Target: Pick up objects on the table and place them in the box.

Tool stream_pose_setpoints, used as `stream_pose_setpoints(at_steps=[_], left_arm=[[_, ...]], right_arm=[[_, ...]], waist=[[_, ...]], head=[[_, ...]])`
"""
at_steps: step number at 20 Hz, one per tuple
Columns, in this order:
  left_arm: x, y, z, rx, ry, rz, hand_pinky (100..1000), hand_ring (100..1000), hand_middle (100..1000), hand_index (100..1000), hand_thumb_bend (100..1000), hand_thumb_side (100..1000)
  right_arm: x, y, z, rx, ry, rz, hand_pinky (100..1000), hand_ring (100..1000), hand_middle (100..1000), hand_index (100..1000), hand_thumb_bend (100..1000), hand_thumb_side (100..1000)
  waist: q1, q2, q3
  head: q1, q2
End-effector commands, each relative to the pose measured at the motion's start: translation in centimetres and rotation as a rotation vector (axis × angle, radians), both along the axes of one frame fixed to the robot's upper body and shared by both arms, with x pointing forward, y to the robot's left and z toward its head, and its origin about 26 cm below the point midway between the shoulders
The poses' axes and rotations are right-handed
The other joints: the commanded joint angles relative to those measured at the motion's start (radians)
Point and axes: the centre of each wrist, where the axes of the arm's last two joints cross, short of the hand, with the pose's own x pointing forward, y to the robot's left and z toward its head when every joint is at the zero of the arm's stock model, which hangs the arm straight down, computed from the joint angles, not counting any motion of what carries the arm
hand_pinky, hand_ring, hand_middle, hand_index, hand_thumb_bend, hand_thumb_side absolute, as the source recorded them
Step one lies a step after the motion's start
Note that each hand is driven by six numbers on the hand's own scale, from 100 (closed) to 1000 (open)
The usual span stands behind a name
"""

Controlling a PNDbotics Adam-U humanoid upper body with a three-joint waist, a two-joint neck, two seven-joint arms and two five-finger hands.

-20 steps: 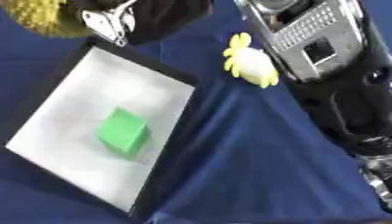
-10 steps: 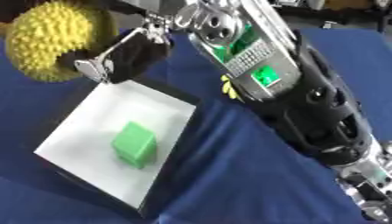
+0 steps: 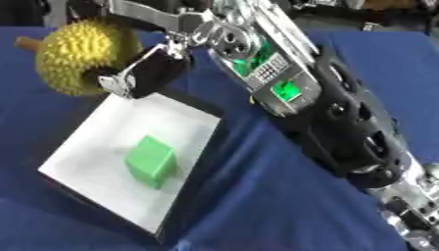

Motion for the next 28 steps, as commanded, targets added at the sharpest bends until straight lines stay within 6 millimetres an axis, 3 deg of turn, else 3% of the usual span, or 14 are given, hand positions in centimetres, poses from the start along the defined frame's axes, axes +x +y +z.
stream_pose_setpoints(at_steps=[1, 15, 21, 26, 28], left_arm=[[-0.2, 0.0, 1.7, 0.035, -0.046, -0.004, 865, 795, 741, 867, 265, 678], [-0.2, -0.1, 1.7, 0.017, -0.06, -0.006, 866, 794, 739, 866, 260, 689], [-0.1, -0.3, 1.7, 0.005, -0.067, -0.012, 865, 792, 738, 864, 259, 692], [-0.1, -0.5, 1.6, -0.008, -0.069, -0.024, 863, 789, 732, 857, 258, 696], [-0.1, -0.6, 1.6, -0.009, -0.07, -0.027, 863, 789, 732, 857, 258, 695]], right_arm=[[0.7, 0.1, -0.5, -0.044, -0.001, -0.017, 763, 758, 663, 637, 100, 247], [4.2, 0.5, -6.5, -0.266, 0.088, -0.076, 797, 821, 723, 702, 100, 324], [4.8, 0.4, -7.3, -0.377, 0.097, -0.077, 827, 850, 714, 779, 100, 359], [5.3, 0.1, -7.6, -0.469, 0.116, -0.072, 874, 895, 811, 871, 100, 297], [5.5, -0.1, -7.6, -0.495, 0.122, -0.073, 904, 945, 881, 917, 100, 468]], waist=[[0.0, 0.007, 0.005], [-0.008, 0.03, 0.016], [-0.008, 0.04, 0.01], [-0.006, 0.045, 0.005], [-0.006, 0.045, 0.004]], head=[[-0.008, -0.001], [-0.034, -0.001], [-0.044, -0.001], [-0.04, -0.001], [-0.038, -0.001]])
